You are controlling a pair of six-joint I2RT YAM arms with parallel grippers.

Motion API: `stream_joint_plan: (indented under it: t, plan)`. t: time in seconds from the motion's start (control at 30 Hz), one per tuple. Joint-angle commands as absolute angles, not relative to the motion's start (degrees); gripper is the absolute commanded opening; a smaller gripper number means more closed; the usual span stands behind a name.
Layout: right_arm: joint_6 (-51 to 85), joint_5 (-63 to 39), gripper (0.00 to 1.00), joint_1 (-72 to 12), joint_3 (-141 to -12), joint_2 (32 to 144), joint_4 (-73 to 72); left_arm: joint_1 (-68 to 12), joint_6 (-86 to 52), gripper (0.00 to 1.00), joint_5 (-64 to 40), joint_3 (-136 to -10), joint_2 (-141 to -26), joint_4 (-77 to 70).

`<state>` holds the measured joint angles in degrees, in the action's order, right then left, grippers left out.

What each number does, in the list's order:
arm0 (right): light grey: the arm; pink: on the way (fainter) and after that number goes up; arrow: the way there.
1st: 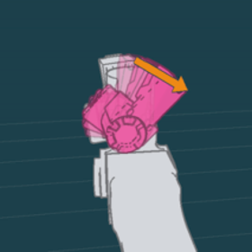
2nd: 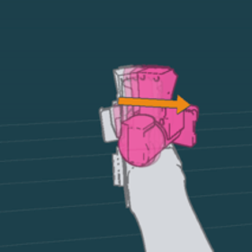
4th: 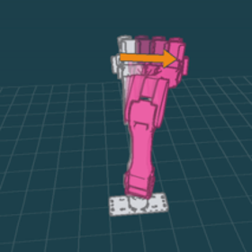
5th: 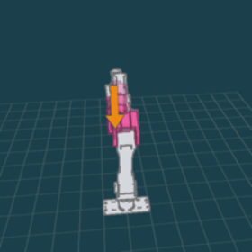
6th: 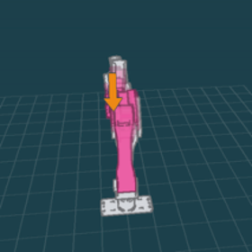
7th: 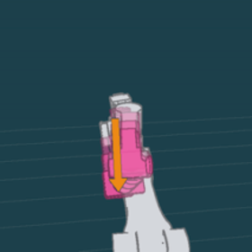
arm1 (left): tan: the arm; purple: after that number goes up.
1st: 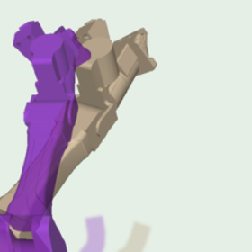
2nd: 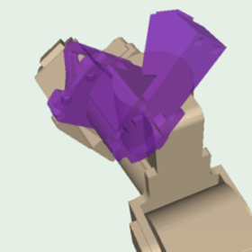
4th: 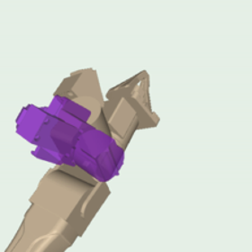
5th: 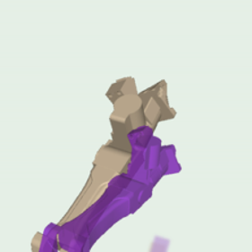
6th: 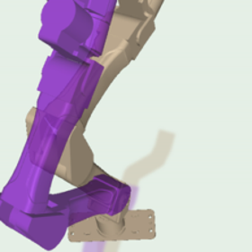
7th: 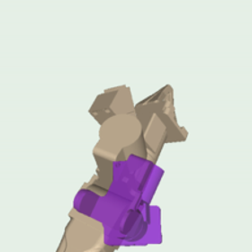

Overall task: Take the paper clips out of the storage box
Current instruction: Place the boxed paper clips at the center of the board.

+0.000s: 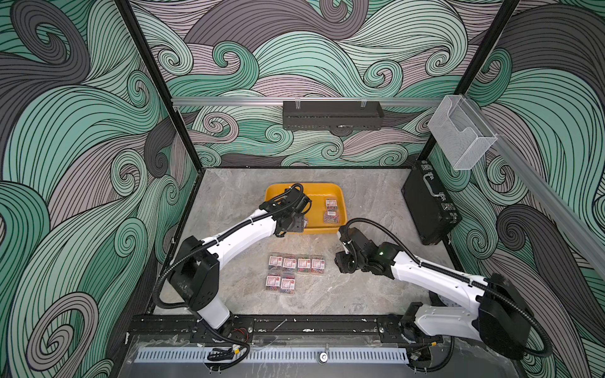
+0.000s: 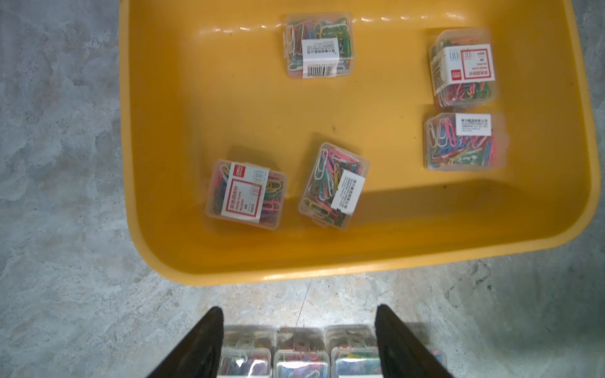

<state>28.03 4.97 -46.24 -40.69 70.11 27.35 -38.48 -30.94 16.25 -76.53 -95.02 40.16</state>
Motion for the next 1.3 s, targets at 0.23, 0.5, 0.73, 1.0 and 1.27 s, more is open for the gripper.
stream_joint_plan:
  t: [0.23,0.5,0.73,1.0,1.27]
  plan:
    - [31.5,7.5,0.57,-44.2,-36.5,64.0,30.2,-32.4,-22.7,0.78,13.3,-92.8,-110.0,43.5]
    - [30.8,7.9,0.57,-44.0,-37.0,66.1,29.8,-28.1,-21.8,0.83,10.9,-104.8,-119.7,44.6]
    - [29.8,8.2,0.57,-43.8,-37.8,67.5,29.3,-25.9,-21.3,0.87,7.7,-111.9,-125.2,44.6]
    - [30.9,6.1,0.56,-43.8,-37.0,68.9,26.2,-24.9,-22.5,0.98,7.2,-120.1,-131.3,45.8]
    - [30.9,5.9,0.56,-43.8,-36.7,69.4,25.7,-24.7,-22.0,0.99,5.6,-125.9,-136.1,46.7]
